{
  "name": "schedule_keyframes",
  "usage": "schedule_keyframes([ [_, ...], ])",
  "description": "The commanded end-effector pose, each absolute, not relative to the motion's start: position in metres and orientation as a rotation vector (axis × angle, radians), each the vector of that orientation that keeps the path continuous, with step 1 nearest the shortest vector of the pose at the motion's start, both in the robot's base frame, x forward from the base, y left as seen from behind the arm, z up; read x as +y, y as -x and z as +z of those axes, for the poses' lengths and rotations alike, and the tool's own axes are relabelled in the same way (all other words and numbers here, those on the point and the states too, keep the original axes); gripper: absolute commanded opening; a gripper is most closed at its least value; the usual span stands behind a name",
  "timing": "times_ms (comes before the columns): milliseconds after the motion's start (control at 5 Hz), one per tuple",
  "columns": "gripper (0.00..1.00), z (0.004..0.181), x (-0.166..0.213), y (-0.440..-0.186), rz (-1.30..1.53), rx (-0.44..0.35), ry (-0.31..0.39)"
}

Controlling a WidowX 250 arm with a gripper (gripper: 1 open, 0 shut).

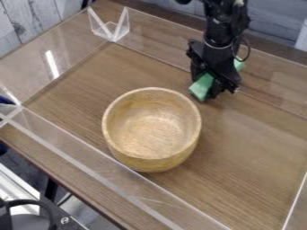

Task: Remove the green block from inside the brown bowl and put it on the table

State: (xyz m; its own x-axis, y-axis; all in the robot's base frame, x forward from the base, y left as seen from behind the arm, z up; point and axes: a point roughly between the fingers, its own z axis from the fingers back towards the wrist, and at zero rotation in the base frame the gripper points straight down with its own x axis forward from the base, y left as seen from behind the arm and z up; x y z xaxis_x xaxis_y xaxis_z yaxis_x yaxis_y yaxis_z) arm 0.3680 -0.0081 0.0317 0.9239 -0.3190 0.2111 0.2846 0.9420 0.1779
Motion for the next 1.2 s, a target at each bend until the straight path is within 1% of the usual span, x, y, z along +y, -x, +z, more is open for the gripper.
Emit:
schedule_keyframes([
  [0, 0.00, 0.051, -0.009, -0.378, -0.275, -0.318, -0.140],
  [400, 0.00, 0.058, 0.002, -0.375, -0.296, -0.391, -0.136],
  [800, 0.00, 0.063, 0.003, -0.378, -0.357, -0.386, -0.067],
  [1000, 1.00, 0.063, 0.003, -0.381, -0.338, -0.375, -0.060],
])
